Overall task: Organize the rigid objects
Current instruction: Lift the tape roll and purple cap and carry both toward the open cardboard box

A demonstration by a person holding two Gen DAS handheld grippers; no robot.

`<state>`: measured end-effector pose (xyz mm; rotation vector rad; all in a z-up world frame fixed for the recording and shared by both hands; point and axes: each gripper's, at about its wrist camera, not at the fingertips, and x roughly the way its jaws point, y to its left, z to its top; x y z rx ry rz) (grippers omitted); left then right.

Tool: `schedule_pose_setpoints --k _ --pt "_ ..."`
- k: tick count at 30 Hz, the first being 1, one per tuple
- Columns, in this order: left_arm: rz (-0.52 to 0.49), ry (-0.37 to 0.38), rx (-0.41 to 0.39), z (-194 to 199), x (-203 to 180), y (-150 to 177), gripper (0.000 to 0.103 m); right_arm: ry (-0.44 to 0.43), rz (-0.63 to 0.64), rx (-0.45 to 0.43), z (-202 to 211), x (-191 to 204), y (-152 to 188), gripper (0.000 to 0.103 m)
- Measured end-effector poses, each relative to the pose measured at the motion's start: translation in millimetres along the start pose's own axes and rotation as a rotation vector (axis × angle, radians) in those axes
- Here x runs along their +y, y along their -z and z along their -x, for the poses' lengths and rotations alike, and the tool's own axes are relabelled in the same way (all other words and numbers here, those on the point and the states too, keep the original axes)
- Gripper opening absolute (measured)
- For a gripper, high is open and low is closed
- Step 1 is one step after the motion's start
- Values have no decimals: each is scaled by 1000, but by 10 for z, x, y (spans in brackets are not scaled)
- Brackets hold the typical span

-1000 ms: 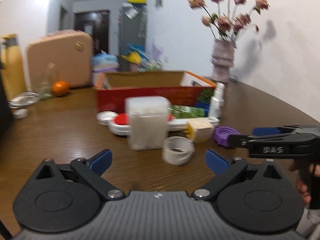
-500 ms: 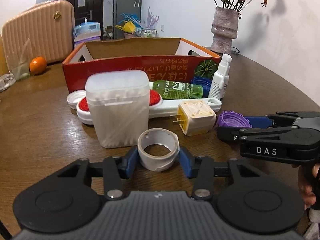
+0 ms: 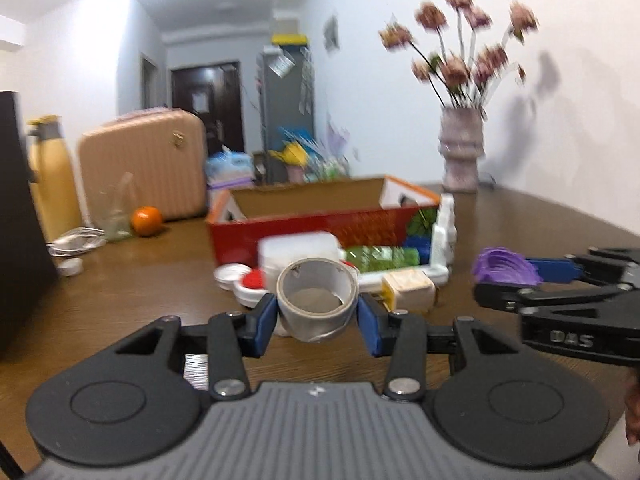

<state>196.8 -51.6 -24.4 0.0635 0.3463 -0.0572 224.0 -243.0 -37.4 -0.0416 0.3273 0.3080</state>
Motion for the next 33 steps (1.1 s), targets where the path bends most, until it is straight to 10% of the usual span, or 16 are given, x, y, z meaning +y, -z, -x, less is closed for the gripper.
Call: schedule_pose_setpoints --k 12,33 --pt "57 -109 -305 1374 267 220 44 73 32 -402 1343 475 181 52" --pt "87 -147 -370 1527 464 90 44 106 7 -456 1402 508 -56 52"
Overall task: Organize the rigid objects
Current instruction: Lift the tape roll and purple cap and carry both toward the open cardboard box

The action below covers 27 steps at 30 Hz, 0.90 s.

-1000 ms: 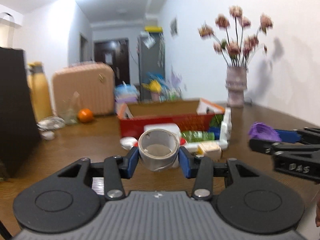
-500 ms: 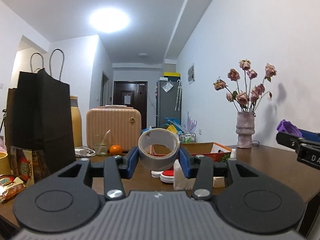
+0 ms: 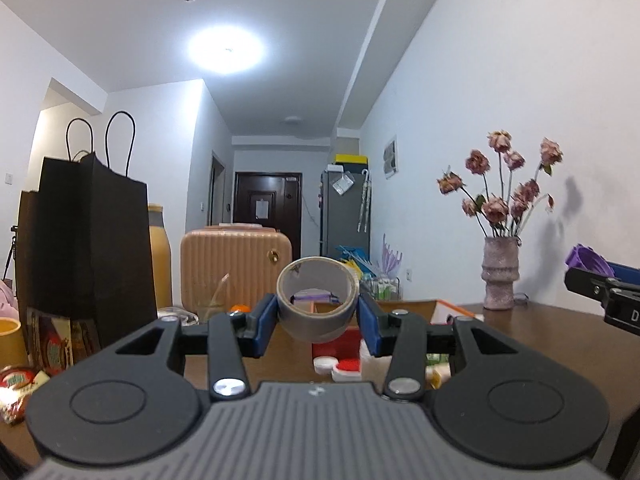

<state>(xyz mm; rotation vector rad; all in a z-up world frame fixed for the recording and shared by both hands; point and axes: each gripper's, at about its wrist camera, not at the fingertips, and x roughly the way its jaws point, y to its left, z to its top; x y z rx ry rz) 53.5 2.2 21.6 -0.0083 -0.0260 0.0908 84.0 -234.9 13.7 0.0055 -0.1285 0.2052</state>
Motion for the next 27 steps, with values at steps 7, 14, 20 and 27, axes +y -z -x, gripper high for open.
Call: schedule_pose_setpoints --k 7,14,20,27 --pt "5 19 -12 -551 -21 -278 44 -4 3 -30 -626 -159 -236 52" --pt "11 36 -3 -1381 -83 -531 44 -14 -23 6 -1460 -343 -415 52" --pt "29 42 17 -2170 -71 -650 44 -42 -105 102 -2277 -637 -477 52" --pt "41 44 152 -3231 -40 -575 44 -75 -112 284 -3328 -869 -370 52"
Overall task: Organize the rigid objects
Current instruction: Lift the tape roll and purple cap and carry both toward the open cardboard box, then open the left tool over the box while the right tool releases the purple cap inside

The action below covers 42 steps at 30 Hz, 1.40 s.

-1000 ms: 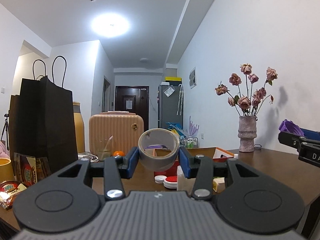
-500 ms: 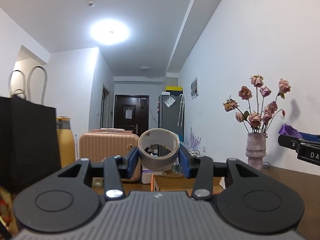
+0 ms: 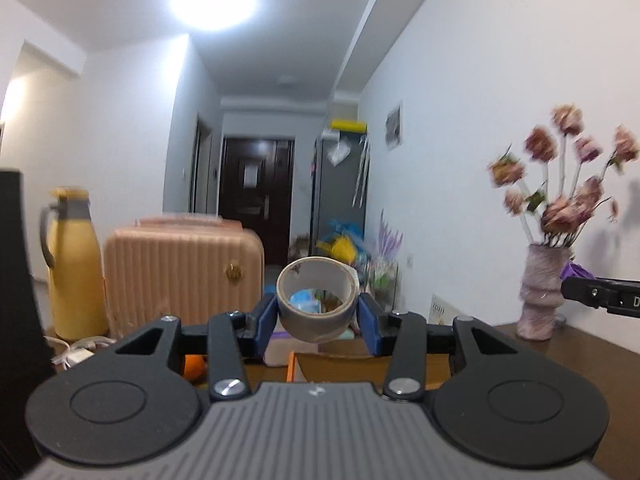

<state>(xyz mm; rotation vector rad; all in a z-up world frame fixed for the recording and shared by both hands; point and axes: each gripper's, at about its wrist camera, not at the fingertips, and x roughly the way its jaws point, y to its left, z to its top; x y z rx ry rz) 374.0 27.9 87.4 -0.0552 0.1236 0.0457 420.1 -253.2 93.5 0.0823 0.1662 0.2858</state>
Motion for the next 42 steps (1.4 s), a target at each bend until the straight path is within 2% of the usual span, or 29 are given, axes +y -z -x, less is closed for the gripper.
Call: schedule_pose_setpoints --k 2,5,6,8,9,11,13,17,19,20,21,22,24,25,26,28,34,38,42 --pt "9 11 61 -350 25 -6 44 -16 -10 85 -326 -87 -33 53" --pt "44 35 206 -899 88 -13 44 -23 -10 176 -740 -179 -50 50" --pt "51 45 258 -1099 104 -15 44 -16 -8 200 -901 -212 -63 46" --pt "62 50 345 -1483 128 -2 44 -7 19 256 -1206 -252 -62 29" --pt "65 54 385 -1631 138 20 44 -2 40 290 -1375 -273 -45 26" --pt "79 41 472 -1957 159 96 44 18 63 360 -1690 -325 16 25" --pt "73 62 564 -2225 166 192 44 18 40 428 -1937 -401 97 25" --pt "35 110 726 -2651 109 427 45 -11 7 604 -2393 -507 273 28" --pt "-1 115 798 -2842 28 546 45 1 23 677 -2586 -493 392 28" --pt "-24 121 828 -2915 -24 607 46 4 43 715 -2664 -464 450 28" --pt "-39 115 846 -2954 -56 657 52 6 59 744 -2710 -421 510 29" --pt "-70 94 850 -2988 -92 680 69 8 72 767 -2748 -396 552 33" --pt "-84 97 862 -3015 -137 688 87 6 94 821 -2835 -340 626 47" --pt "-73 94 872 -3036 -140 678 89 6 100 837 -2846 -299 651 60" --pt "-61 94 883 -3045 -141 666 89 13 109 845 -2853 -270 665 68" --pt "-49 88 904 -3029 -164 629 100 23 124 850 -2849 -224 663 73" --pt "-25 80 881 -2760 -188 440 102 16 131 784 -2512 -158 489 83" --pt "-38 61 771 -2368 -186 195 103 31 143 739 -2148 -146 278 94" --pt "-34 63 667 -1938 -177 -62 103 50 155 671 -1759 -92 71 94"
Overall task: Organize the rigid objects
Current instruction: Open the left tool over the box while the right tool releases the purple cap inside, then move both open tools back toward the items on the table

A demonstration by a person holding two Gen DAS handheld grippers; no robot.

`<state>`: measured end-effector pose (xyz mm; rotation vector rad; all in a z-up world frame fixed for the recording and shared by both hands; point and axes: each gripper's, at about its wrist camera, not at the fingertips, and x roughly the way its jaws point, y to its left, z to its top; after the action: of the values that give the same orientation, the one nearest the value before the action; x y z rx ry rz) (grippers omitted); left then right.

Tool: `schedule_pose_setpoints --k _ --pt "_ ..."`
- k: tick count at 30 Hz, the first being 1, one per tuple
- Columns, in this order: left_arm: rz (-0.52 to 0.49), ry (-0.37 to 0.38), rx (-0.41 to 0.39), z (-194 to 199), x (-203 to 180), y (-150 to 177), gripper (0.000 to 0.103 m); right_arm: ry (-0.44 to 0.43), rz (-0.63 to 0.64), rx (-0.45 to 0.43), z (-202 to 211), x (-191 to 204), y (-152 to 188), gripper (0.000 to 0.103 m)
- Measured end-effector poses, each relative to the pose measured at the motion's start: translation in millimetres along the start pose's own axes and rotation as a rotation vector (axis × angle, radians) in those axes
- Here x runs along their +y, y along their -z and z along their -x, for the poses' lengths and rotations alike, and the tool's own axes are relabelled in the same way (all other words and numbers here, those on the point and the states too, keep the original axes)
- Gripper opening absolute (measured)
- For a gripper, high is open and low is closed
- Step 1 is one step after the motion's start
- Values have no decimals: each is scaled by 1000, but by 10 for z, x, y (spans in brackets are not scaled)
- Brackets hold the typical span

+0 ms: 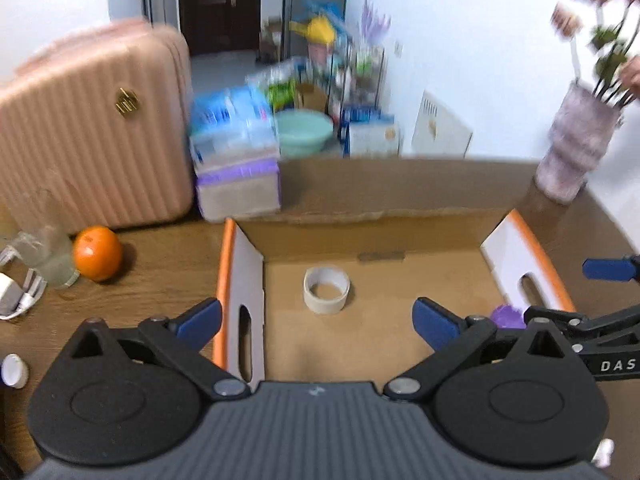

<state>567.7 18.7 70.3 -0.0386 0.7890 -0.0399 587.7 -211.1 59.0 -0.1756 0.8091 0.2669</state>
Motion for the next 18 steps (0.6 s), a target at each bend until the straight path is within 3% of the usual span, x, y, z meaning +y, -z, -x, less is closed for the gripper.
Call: schedule_pose_setpoints --k 4,8,12,18 --pt "45 -19 -249 636 21 256 103 -27 -30 -222 553 29 212 97" --pt "55 -52 -464 1035 32 607 103 25 -19 -488 1007 132 562 103" --pt "43 -76 -563 1224 -5 919 103 24 -30 -656 1315 187 901 103" --pt "63 -66 -602 1399 1 1242 103 36 -92 -719 1556 253 1226 103"
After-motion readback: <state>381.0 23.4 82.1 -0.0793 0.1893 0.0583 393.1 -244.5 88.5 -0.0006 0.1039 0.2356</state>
